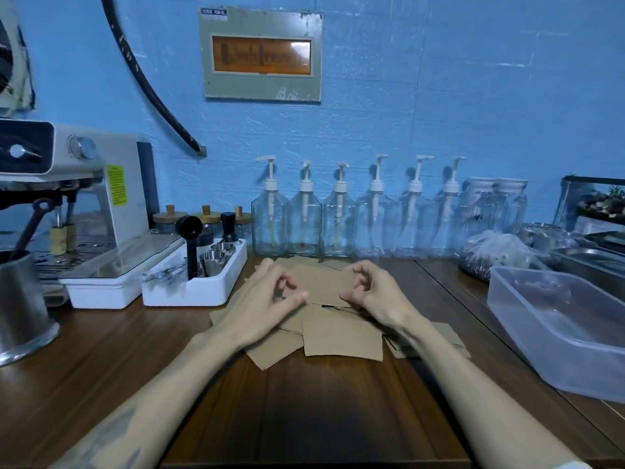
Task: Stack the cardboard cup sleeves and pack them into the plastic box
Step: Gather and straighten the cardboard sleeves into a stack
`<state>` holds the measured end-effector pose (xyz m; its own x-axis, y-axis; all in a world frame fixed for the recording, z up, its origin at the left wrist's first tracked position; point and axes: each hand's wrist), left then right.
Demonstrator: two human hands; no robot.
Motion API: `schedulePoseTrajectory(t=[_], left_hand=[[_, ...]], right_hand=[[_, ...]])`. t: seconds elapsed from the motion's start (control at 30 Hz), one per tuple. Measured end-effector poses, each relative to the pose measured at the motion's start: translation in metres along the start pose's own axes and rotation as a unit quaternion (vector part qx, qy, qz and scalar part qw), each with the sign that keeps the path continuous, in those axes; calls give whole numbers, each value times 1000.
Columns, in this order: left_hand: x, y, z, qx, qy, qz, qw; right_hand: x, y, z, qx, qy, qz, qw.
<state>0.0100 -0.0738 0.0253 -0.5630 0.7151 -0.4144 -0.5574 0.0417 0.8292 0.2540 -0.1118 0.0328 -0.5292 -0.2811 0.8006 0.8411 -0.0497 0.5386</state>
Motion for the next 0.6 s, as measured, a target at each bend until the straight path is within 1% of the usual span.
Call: schedulePoseTrajectory(t=[0.17,0.23,0.37,0.47,0.53,0.6], left_hand=[[-12,-12,-5,108,-25,97,989],[-10,-14,-7,125,-38,103,986],[-11,-14,-8,119,-53,55,990],[-13,-16,-9,137,-39,28,989],[-13,-16,-9,146,-19,-19,989],[-14,-15,-9,163,-1,-99,982]], right_hand=[[2,-1,-5,-12,15,25,1000],[1,-1,-7,-12,19,33,999],[1,-1,-8,-6,20,22,1000],[2,-1,-7,-7,24,28,999],[2,-1,-6,-6,26,36,999],[3,0,-7,-5,27,41,999]])
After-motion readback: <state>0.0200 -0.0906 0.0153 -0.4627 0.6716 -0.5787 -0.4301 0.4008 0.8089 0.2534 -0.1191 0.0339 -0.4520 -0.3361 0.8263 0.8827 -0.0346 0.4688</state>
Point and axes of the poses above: each hand's wrist, its own z-axis towards the middle knuckle, its own y-axis out of the back of the hand, x = y × z, and after that the axes turned 14 degrees about x, right-handed
